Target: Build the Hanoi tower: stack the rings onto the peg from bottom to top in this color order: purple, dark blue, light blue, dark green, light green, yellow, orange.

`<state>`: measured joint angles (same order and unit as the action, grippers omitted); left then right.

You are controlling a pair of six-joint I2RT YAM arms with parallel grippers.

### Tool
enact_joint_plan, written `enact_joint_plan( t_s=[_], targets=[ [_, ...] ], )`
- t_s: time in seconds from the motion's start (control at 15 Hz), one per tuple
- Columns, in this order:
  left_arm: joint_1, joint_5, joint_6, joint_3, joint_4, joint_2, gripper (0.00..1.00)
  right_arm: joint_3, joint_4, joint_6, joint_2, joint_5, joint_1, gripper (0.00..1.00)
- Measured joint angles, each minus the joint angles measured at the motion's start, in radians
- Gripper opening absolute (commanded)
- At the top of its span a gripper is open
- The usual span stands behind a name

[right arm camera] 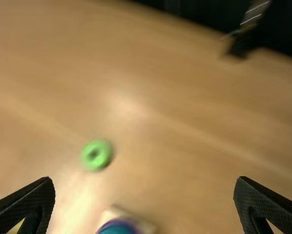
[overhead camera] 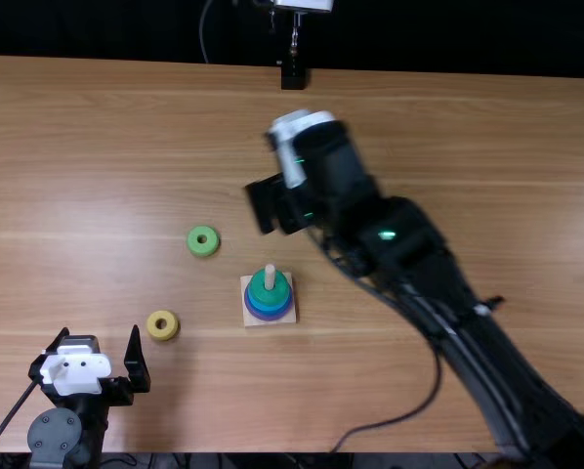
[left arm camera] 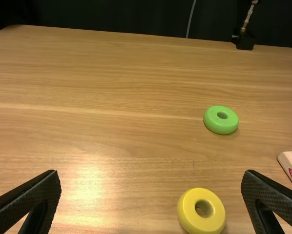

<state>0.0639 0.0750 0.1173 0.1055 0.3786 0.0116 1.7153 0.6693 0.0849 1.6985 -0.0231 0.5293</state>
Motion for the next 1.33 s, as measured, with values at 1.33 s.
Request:
enact_joint_plan(
  t_s=[1.33],
  targets=[
    [0.0, 0.0, 0.0, 0.0, 0.0, 0.0, 1.0, -1.662, -0.741, -0.024, -1.596, 0.0, -0.583, 1.0]
  ],
)
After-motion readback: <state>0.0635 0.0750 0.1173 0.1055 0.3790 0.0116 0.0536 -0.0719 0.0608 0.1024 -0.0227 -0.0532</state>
